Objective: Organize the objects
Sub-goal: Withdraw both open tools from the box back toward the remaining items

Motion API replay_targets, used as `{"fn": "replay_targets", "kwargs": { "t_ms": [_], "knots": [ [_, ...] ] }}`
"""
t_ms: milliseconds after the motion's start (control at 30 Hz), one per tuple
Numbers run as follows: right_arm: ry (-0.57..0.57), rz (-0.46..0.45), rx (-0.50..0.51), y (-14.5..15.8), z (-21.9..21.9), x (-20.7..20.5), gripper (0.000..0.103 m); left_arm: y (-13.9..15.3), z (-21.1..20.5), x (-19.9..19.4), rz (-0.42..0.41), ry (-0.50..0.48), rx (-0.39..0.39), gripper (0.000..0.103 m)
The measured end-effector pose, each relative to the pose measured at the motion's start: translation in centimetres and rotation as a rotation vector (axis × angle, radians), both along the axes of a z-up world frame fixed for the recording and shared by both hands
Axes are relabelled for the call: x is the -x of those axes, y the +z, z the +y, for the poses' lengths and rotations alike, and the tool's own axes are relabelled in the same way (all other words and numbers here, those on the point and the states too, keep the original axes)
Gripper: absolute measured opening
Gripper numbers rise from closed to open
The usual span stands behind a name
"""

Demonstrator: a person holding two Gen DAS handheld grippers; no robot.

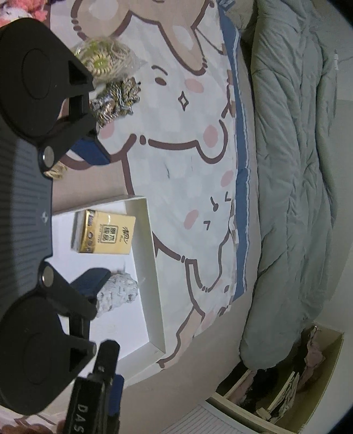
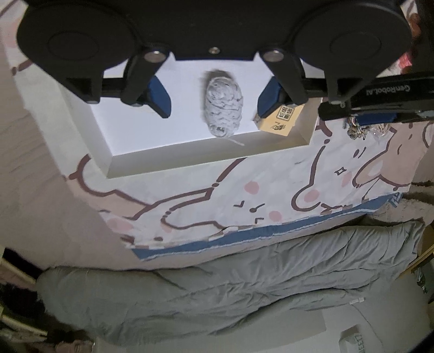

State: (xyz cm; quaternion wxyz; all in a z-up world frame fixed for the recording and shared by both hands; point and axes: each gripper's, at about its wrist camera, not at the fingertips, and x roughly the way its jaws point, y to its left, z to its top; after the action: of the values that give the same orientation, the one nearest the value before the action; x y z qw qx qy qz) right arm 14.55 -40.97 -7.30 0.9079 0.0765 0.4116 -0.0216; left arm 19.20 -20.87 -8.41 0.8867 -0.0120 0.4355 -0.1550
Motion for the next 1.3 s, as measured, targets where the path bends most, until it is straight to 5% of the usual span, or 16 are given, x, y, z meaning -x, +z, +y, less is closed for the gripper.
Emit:
{"fn": "replay_targets", "kwargs": {
  "t_ms": [267, 533, 1300],
  "knots": [
    [-0.033, -0.038, 0.007, 1.3, -0.5, 2.9, 0.083, 1.4, 0.7, 2.4, -0.046, -0.012, -0.025, 0.102],
    [-0.047, -0.067, 0.038, 2.2, -0.3, 5.6, 0.1, 2.5, 1.3, 4.4, -0.085, -0.024, -0.056, 0.103],
    [-0.085, -0.11, 0.071, 3.3, 0.8, 8.0, 0.103, 4.2, 5.0, 6.5, -0.151, -0.001, -0.054, 0.103]
  ]
}}
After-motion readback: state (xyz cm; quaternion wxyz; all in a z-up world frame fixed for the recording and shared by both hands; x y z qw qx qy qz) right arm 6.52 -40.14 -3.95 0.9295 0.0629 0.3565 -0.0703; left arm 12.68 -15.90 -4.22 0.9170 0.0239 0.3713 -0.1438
